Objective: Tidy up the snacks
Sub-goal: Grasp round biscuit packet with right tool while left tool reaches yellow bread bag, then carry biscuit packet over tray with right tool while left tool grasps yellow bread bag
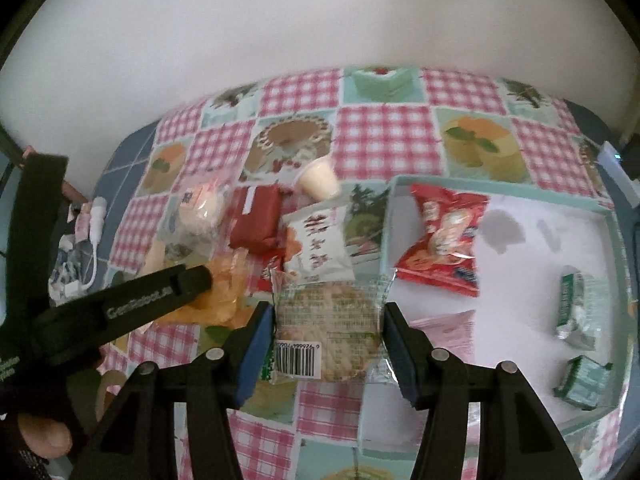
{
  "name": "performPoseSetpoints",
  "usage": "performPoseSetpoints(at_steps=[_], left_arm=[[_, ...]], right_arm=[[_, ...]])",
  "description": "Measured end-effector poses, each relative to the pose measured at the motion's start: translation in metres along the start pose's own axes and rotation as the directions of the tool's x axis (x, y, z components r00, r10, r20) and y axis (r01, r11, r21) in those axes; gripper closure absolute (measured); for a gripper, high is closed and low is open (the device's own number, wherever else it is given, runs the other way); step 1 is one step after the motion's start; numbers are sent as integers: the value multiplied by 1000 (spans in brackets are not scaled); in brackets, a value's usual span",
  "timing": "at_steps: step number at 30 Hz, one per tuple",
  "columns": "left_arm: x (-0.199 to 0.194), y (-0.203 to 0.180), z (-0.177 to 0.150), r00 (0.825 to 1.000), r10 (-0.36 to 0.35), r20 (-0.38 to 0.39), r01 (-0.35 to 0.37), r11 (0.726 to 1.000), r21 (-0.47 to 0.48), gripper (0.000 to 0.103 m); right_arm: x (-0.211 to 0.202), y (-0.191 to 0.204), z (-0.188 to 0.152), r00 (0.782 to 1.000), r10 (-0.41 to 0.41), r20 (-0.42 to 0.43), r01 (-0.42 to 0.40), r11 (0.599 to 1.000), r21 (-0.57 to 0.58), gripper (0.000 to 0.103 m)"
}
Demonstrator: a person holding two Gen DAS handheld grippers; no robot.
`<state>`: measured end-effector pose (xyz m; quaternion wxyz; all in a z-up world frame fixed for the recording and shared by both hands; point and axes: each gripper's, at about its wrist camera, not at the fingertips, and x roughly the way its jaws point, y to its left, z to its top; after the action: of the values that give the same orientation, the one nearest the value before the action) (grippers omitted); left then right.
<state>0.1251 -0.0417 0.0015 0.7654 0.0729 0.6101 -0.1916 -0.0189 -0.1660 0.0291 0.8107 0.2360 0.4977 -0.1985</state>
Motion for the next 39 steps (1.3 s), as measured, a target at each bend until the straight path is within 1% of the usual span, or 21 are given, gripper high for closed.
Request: performPoseSetpoints(at_steps=[5,9,13,15,19,20,21,22,25,27,29,31,32,33,34,35,38,39], left_arm=[[-5,-12,0,1000,21,12,-21,1000,12,36],[-10,-15,-2,1000,25,13,-25,1000,10,36],[-15,-24,-2,999,37,30,-37,999,21,37],[-16,-28,-2,998,47,37,-48,998,29,38],[-12,-32,-2,998,51,23,-51,998,26,39],[-10,-33,-2,998,53,21,-54,998,25,43],[-9,-33,-3,998,61,20,-62,998,24,55],[-9,-34,-3,998,68,20,-68,997,23,59],[-5,-38,-4,995,97,24,-98,995,31,60],[5,-38,-6,994,109,0,-109,994,24,60],[11,-35,-7,995,102,-25,-101,995,5,59],[17,-32,-9,996,79,-45,-80,997,-14,59],[18,-32,-10,996,79,-48,-79,997,-13,57],[20,-33,-11,995,85,-49,-86,996,-10,50],[22,-33,-12,994,99,-50,-99,995,-4,44],[24,-33,-12,994,102,-49,-103,995,-5,36],[30,-30,-13,995,83,-46,-85,995,-45,32],[32,-28,-13,996,83,-44,-85,995,-55,23]], right_arm=[[-11,-19,5,1000,-16,11,15,999,40,45],[-18,-37,9,998,-53,15,52,996,72,45],[-23,-60,10,998,-68,12,66,991,119,45],[-25,-70,11,996,-90,14,87,987,135,45],[-31,-91,13,992,-124,19,119,979,168,45],[-32,-95,13,992,-122,19,116,977,178,45],[-33,-102,13,993,-119,19,113,975,191,45],[-33,-108,13,992,-122,17,116,972,206,45],[-34,-122,13,989,-149,9,143,963,228,45],[-34,-131,12,990,-139,4,134,960,244,45],[-35,-138,11,992,-126,1,121,958,259,45],[-35,-145,10,992,-128,-1,124,956,266,45],[-36,-148,10,991,-132,-1,128,955,268,45],[-36,-150,10,991,-133,-1,129,954,271,45],[-36,-154,9,991,-133,-2,128,951,281,45],[-35,-158,8,991,-131,-6,127,948,292,45],[-31,-164,7,990,-137,-22,137,941,309,45],[-31,-165,6,990,-138,-25,139,941,309,45]])
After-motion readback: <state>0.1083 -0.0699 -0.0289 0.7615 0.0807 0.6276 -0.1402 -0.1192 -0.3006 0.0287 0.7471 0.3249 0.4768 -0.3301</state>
